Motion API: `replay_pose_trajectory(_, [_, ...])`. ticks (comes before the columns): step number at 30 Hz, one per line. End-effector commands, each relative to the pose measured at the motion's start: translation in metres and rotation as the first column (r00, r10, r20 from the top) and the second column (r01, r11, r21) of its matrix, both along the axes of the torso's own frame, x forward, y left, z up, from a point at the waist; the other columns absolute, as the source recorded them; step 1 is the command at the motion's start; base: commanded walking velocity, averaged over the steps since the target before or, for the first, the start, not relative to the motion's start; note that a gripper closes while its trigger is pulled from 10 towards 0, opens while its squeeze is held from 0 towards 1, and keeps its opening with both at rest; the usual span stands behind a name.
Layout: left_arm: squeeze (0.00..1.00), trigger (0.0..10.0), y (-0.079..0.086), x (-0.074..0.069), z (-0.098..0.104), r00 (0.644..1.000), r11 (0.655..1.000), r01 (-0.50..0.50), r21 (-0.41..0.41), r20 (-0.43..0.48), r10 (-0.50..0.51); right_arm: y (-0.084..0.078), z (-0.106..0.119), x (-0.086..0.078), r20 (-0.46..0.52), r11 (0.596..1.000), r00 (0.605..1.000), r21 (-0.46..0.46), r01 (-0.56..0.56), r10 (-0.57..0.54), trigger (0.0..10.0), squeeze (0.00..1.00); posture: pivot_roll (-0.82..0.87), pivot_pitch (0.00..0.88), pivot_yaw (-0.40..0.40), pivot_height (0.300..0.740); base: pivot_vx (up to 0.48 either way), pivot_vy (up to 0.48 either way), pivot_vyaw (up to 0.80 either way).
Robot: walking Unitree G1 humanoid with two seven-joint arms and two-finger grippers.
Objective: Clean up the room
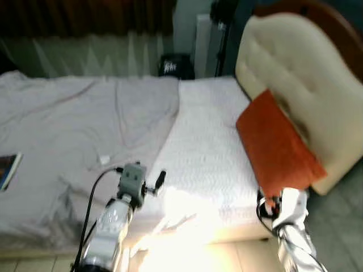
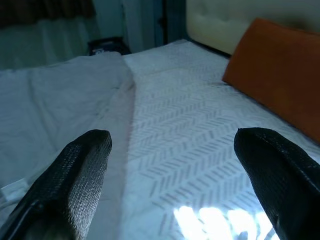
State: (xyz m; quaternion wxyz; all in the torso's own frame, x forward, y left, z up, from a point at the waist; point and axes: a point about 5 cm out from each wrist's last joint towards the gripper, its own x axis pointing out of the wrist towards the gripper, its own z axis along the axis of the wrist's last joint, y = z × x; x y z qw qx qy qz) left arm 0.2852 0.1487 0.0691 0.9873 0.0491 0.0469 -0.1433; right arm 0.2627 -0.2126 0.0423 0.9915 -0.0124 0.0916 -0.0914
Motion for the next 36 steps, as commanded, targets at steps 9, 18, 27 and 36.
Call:
replay_pose_trajectory(9, [0.00,10.0,-0.007,0.003,0.021,0.998,0.999,-0.035,-0.016,0.046,0.036,0.023,0.020,0.005,0.085,0.997,0.993,-0.007,-0.081,0.081,10.0,0.00,-0.03,0.000,-0.037,0.740,0.000,0.000,-0.18])
replay_pose_trajectory(18, [0.00,10.0,-0.008,-0.003,0.033,0.994,0.996,-0.077,-0.046,0.076,0.080,0.046,0.045,-0.003,0.182,0.987,0.971,-0.004,-0.158,0.156,10.0,0.00,0.00,0.028,-0.020,0.740,0.000,0.000,0.00])
replay_pose_trajectory(27, [0.00,10.0,-0.004,-0.001,0.035,0.992,0.992,-0.109,-0.058,0.061,0.113,0.041,0.041,-0.001,0.145,0.990,0.980,-0.006,-0.139,0.138,10.0,0.00,0.02,0.031,-0.050,0.740,0.000,0.000,0.00])
replay_pose_trajectory(36, [0.00,10.0,-0.003,-0.004,0.034,0.990,0.991,-0.127,-0.052,0.056,0.130,0.048,0.040,0.003,0.130,0.987,0.978,0.000,-0.162,0.161,10.0,0.00,0.03,0.036,-0.063,0.740,0.000,0.000,0.00])
